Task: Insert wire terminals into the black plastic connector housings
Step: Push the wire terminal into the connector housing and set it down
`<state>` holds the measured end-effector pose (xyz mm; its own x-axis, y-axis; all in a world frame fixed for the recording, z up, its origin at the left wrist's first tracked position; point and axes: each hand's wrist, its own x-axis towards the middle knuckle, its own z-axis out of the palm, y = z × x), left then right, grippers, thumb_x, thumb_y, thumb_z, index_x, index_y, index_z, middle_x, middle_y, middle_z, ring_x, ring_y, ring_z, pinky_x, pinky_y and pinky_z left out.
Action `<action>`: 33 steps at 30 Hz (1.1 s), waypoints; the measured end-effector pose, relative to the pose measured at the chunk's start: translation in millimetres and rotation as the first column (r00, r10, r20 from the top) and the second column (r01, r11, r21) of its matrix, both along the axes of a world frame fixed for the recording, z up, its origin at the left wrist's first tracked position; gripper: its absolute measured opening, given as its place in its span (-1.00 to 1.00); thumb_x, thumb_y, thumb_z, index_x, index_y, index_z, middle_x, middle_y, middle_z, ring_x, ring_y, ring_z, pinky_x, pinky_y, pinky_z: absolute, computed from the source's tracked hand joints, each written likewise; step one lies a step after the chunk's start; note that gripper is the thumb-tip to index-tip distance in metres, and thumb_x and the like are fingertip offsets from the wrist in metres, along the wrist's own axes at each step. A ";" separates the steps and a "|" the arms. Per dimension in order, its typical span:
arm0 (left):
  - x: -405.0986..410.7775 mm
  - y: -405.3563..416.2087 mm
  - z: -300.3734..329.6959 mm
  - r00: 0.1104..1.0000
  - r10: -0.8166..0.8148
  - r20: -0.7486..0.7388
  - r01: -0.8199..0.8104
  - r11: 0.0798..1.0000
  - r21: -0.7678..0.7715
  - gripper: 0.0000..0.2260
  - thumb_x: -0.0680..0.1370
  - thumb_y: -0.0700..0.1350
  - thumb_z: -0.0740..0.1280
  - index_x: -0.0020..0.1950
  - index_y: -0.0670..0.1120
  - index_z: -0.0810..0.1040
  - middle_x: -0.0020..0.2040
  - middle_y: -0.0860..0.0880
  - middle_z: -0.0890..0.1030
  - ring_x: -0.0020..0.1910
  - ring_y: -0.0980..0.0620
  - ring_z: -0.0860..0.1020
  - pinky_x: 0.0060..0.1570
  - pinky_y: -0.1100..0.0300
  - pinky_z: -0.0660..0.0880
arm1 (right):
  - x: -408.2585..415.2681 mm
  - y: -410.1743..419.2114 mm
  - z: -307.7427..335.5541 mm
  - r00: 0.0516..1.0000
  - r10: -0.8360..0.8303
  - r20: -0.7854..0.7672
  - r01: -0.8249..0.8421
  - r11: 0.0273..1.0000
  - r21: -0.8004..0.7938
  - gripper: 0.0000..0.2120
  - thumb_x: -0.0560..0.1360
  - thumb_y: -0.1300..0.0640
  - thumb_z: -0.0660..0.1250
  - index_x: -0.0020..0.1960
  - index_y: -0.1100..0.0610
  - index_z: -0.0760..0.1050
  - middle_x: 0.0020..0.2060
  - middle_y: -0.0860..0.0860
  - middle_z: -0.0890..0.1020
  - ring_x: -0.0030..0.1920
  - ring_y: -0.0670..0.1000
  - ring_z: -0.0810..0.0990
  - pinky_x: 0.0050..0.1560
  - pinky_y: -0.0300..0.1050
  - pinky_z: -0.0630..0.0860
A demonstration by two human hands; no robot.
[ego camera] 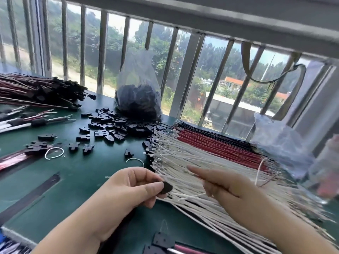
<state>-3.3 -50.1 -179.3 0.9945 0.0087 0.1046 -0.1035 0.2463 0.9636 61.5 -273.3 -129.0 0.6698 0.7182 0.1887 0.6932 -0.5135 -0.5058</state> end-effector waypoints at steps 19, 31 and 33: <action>-0.5 0.9 -2.4 0.997 0.040 0.066 -0.050 0.986 0.162 -0.63 0.11 0.07 0.52 -0.16 -0.08 0.67 -0.36 -0.19 0.64 -0.41 0.04 0.55 -0.33 0.31 0.45 | -14.0 11.4 -10.2 0.933 -0.076 0.351 0.022 0.988 0.154 -0.75 0.47 -0.15 0.21 -0.08 -0.08 0.62 -0.29 -0.22 0.52 -0.23 -0.14 0.51 -0.28 -0.12 0.50; -1.4 -5.0 1.0 0.998 0.051 0.047 -0.061 0.970 0.233 -0.80 0.21 -0.06 0.58 -0.22 -0.02 0.67 -0.42 -0.11 0.64 -0.44 0.10 0.57 -0.36 0.41 0.46 | -15.7 12.9 -13.1 0.900 -0.031 0.434 0.013 0.999 0.044 -0.81 0.50 -0.08 0.26 -0.15 -0.07 0.61 -0.38 -0.25 0.44 -0.31 -0.20 0.43 -0.35 -0.18 0.43; -1.1 -5.9 0.9 0.998 0.054 0.040 -0.061 0.975 0.214 -0.83 0.23 -0.11 0.56 -0.23 -0.05 0.67 -0.43 -0.10 0.64 -0.45 0.11 0.57 -0.38 0.42 0.45 | -16.8 13.8 -15.2 0.919 -0.022 0.394 -0.012 0.996 0.083 -0.81 0.50 -0.08 0.24 -0.13 -0.06 0.60 -0.34 -0.20 0.50 -0.31 -0.16 0.48 -0.36 -0.12 0.47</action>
<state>-4.4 -55.9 -178.4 0.9888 0.0395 0.1440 -0.1450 0.0260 0.9891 44.7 -259.5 -144.2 0.5324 0.6856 0.4965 0.8425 -0.4858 -0.2328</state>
